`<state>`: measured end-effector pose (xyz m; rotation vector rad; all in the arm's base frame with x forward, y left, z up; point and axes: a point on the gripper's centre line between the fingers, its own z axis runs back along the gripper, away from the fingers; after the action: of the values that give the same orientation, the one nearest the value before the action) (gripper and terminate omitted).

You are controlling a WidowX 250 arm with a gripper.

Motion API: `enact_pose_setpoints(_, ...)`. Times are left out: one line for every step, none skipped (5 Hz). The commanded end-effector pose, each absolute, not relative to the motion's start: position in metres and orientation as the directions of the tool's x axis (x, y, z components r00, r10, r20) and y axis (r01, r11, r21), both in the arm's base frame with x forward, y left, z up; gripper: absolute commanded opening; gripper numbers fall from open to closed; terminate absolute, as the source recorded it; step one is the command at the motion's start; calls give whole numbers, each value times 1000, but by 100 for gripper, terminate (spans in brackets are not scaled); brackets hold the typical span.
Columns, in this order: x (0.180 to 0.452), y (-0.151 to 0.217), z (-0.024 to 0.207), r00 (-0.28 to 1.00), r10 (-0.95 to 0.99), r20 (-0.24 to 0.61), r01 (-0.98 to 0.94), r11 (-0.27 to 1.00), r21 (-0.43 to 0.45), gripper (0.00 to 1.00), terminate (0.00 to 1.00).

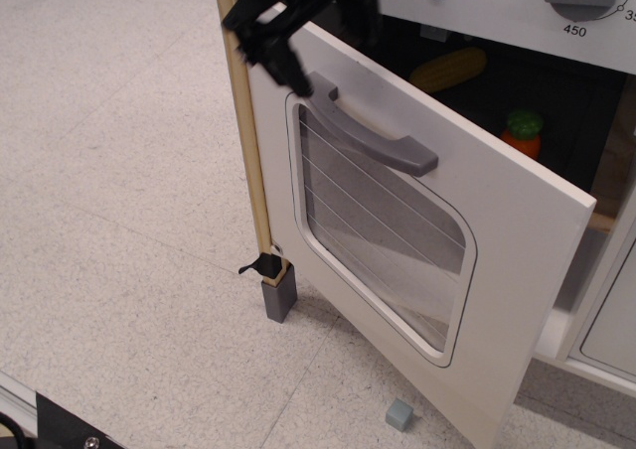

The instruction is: Open oven

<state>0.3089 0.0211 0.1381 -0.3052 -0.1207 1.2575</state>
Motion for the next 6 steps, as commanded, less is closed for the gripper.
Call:
enact_pose_setpoints(329, -33, 146, 321, 944, -75, -928, 298, -223, 100, 0)
enact_pose_setpoints(316, -56, 119, 346, 937, -57, -932, 336, -137, 100, 0)
enact_pose_setpoints(306, -62, 104, 364, 931, -39, -924, 355, -141, 100, 0)
enact_pose_setpoints(296, -59, 94, 406, 913, -47, -910, 399, -117, 100, 0)
enact_pose_setpoints(278, -47, 96, 480, 877, -19, -873, 476, -109, 100, 0)
enact_pose_setpoints(258, -27, 99, 632, 775, 29, -772, 632, -60, 100, 0)
